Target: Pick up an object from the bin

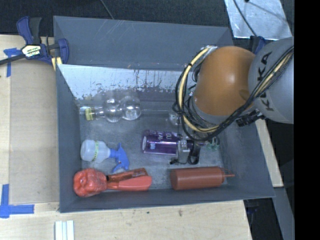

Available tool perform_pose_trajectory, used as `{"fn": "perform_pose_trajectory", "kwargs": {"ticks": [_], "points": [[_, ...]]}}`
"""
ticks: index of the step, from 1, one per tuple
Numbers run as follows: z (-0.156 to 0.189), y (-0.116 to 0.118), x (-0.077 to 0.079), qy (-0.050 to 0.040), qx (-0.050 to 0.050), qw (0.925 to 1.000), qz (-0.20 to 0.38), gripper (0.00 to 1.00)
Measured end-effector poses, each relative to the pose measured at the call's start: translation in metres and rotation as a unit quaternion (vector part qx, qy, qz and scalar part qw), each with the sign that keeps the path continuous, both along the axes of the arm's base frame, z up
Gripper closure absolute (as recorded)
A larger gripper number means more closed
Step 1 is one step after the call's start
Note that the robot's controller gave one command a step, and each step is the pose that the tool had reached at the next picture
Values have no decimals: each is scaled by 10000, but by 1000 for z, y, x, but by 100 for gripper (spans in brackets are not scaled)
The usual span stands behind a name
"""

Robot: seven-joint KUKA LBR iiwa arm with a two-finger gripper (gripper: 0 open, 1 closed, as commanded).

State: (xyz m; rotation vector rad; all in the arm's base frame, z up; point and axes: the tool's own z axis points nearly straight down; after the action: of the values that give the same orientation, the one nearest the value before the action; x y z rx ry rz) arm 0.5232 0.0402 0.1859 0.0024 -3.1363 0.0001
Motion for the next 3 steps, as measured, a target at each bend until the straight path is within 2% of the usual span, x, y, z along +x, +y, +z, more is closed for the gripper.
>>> {"fn": "perform_pose_trajectory", "kwargs": {"ticks": [1, 2, 3], "points": [[5, 0, 2, -42, 3, 10000, -6, 0], [-64, -9, 45, -64, 1, 9969, 783, 0], [-119, -18, 72, -42, 3, 9949, 1005, 0]]}}
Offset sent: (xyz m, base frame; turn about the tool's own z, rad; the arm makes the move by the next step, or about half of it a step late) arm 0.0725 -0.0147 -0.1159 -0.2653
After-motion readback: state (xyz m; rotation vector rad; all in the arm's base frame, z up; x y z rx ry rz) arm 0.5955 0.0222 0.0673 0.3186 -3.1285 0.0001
